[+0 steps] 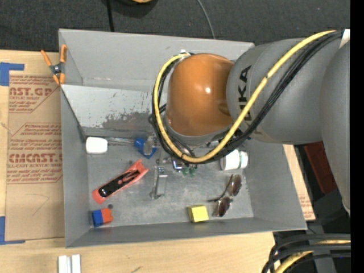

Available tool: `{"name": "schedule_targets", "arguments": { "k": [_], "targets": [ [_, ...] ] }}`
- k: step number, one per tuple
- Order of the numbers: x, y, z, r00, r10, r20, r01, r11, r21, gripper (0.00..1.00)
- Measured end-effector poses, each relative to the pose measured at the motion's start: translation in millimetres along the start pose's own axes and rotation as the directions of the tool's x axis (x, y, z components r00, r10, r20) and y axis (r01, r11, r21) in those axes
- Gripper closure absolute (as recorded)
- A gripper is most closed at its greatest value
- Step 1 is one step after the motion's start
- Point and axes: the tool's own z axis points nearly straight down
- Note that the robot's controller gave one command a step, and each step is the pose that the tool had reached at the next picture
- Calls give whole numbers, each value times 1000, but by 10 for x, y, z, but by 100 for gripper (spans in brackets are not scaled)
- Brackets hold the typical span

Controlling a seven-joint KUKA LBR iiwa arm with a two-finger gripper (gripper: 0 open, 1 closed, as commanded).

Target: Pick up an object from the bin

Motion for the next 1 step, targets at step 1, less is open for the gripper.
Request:
{"name": "schedule_targets", "arguments": {
  "k": [1],
  "targets": [
    [-76, 65, 390, 999, -33, 8, 33, 999, -1, 0]
  ]
}}
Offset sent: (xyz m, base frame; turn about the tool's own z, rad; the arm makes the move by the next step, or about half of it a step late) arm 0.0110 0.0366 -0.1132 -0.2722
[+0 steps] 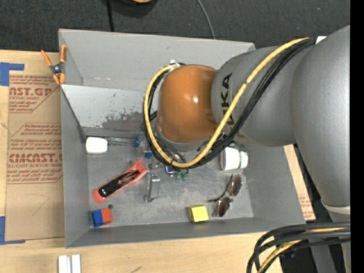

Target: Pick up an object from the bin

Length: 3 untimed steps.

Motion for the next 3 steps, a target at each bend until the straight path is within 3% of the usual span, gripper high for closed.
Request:
{"name": "schedule_targets", "arguments": {
  "k": [1, 3],
  "targets": [
    [-13, 170, 479, 988, -156, -8, 156, 988, 0, 0],
    [-132, 303, 812, 960, -281, -3, 281, 960, -1, 0]
  ]
}}
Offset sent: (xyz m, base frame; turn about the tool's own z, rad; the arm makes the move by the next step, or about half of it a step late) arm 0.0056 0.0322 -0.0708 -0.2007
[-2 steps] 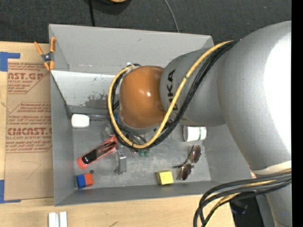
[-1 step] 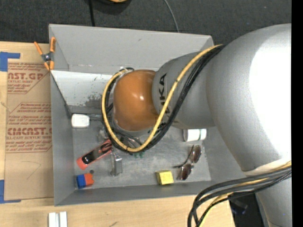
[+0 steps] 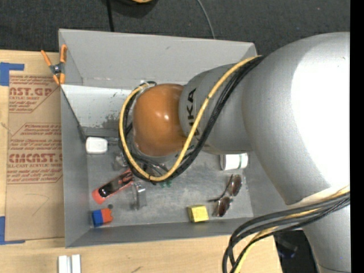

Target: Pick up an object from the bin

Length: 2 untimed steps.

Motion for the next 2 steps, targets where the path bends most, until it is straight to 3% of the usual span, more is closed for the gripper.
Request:
{"name": "schedule_targets", "arguments": {
  "k": [2],
  "targets": [
    [44, -55, 23, 987, -159, -2, 159, 987, -1, 0]
  ]
}}
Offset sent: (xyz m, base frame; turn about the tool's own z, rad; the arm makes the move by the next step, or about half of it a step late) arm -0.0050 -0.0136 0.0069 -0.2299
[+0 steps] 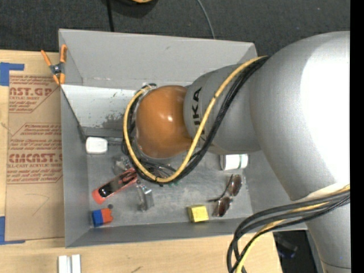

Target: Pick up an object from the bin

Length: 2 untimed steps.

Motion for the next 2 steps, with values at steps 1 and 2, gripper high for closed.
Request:
{"name": "schedule_targets", "arguments": {
  "k": [1, 2],
  "targets": [
    [-58, 38, 33, 999, -38, 4, 38, 999, 1, 0],
    [-82, -27, 101, 982, -189, 2, 189, 982, -1, 100]
  ]
}}
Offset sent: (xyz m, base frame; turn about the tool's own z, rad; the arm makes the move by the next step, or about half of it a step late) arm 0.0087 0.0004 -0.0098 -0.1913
